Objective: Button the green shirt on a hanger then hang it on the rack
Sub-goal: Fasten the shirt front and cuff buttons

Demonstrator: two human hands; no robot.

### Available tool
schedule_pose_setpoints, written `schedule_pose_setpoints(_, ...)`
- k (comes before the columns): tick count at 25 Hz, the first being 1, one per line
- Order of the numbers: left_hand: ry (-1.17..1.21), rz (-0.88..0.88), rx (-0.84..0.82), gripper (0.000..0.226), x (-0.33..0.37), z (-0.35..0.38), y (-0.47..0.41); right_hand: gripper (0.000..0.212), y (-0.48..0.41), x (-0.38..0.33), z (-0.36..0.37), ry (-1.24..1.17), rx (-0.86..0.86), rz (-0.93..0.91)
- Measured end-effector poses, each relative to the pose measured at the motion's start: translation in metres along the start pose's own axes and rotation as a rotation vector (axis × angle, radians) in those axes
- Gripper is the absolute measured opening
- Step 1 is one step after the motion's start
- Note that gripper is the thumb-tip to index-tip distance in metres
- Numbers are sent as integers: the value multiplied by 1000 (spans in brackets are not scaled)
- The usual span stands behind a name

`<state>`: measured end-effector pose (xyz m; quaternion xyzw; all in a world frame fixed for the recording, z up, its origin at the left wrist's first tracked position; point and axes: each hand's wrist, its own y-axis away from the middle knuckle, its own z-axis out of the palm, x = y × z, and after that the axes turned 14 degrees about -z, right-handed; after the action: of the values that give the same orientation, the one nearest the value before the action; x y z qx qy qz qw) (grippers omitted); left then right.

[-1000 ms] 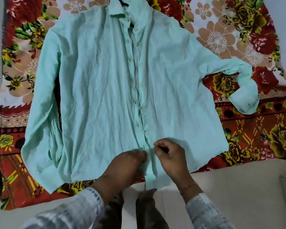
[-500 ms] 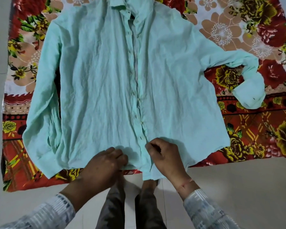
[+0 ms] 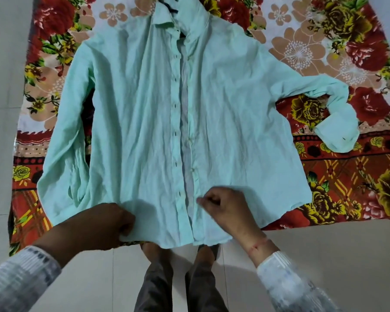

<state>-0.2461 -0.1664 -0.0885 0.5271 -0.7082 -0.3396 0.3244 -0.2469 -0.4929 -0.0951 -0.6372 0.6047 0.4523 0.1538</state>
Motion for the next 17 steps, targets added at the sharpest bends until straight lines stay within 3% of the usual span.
schedule_pose_setpoints(3,166,-6,80,43,18,-25,-11,33,-57,-11,-9,175,191,-113)
schedule_pose_setpoints(5,279,35,212,35,38,-43,-23,46,-94,-18,-4,313,98,-83)
schedule_pose_setpoints(7,442,17,346,24,60,-56,-36,43,-118,-19,0,425,-18,-41)
schedule_pose_setpoints(9,681,-52,414,18,76,-59,-49,36,-132,-16,1,380,-17,-29)
schedule_pose_setpoints(11,842,-148,409,14,85,-53,-60,38,-137,-14,1,238,116,-38)
schedule_pose_setpoints(14,945,-257,365,12,93,-40,-69,37,-131,-17,6,150,233,-83)
schedule_pose_setpoints(17,964,-305,380,23,105,-27,-67,23,-96,-22,7,158,371,-154)
